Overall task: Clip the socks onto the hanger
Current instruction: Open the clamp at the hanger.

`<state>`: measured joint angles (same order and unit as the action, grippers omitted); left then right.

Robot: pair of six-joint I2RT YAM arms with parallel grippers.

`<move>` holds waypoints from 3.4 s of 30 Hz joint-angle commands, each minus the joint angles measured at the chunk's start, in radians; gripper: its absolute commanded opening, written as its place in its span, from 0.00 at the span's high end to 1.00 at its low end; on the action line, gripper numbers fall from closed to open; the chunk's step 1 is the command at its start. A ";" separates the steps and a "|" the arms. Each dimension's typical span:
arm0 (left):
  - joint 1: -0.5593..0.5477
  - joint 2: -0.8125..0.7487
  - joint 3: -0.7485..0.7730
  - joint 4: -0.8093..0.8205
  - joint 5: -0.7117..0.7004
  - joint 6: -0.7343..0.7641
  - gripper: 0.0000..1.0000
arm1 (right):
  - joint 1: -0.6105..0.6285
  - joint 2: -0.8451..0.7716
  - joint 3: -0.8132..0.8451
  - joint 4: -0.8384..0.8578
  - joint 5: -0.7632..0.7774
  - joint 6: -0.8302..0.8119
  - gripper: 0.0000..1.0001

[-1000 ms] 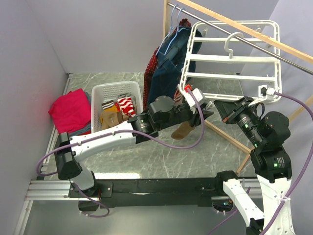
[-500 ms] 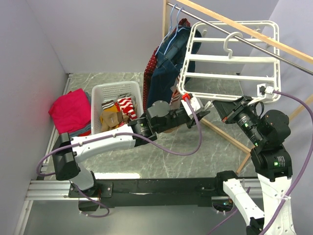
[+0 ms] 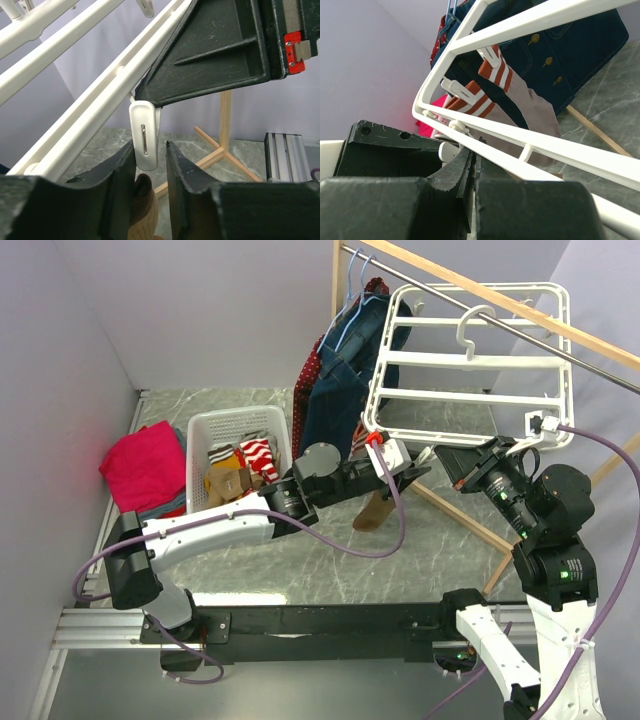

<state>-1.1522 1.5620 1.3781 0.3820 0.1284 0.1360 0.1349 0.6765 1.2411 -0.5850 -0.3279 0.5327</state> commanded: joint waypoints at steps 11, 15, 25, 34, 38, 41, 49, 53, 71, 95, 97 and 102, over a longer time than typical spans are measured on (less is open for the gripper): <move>0.003 -0.043 0.006 0.055 0.047 -0.007 0.88 | 0.005 -0.011 0.021 -0.013 -0.066 -0.039 0.95; 0.003 -0.040 0.015 0.051 0.040 -0.004 0.91 | 0.005 -0.025 0.041 -0.042 -0.077 -0.097 0.85; 0.003 -0.028 0.033 0.034 0.027 0.002 0.92 | 0.005 -0.049 0.070 -0.076 -0.126 -0.172 0.32; 0.002 -0.019 0.044 0.020 0.017 -0.018 0.92 | 0.005 -0.015 0.084 -0.027 -0.062 -0.116 0.26; -0.007 -0.014 0.050 0.009 -0.004 -0.016 0.93 | 0.005 0.008 0.103 -0.021 -0.042 -0.100 0.30; -0.018 -0.005 0.062 -0.006 -0.026 -0.004 0.93 | 0.005 0.018 0.103 -0.018 -0.043 -0.103 0.35; -0.043 0.013 0.098 -0.048 -0.072 0.027 0.94 | 0.005 0.021 0.080 -0.003 -0.049 -0.114 0.43; -0.049 0.026 0.108 -0.064 -0.085 0.034 0.94 | 0.005 0.021 0.086 -0.004 -0.040 -0.123 0.44; -0.078 0.069 0.188 -0.146 -0.153 0.059 0.95 | 0.006 0.023 0.089 -0.036 -0.003 -0.137 0.49; -0.084 -0.006 0.150 -0.212 -0.156 -0.019 0.33 | 0.009 0.017 0.092 -0.082 0.069 -0.204 0.91; -0.084 -0.043 0.136 -0.219 -0.159 -0.042 0.24 | 0.009 0.012 0.084 -0.076 0.070 -0.212 0.93; -0.084 -0.126 0.114 -0.307 -0.210 -0.130 0.13 | 0.009 0.009 0.074 -0.076 0.059 -0.229 1.00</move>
<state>-1.2369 1.5421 1.4940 0.1184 -0.0360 0.0864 0.1379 0.6926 1.3098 -0.6743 -0.2710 0.3347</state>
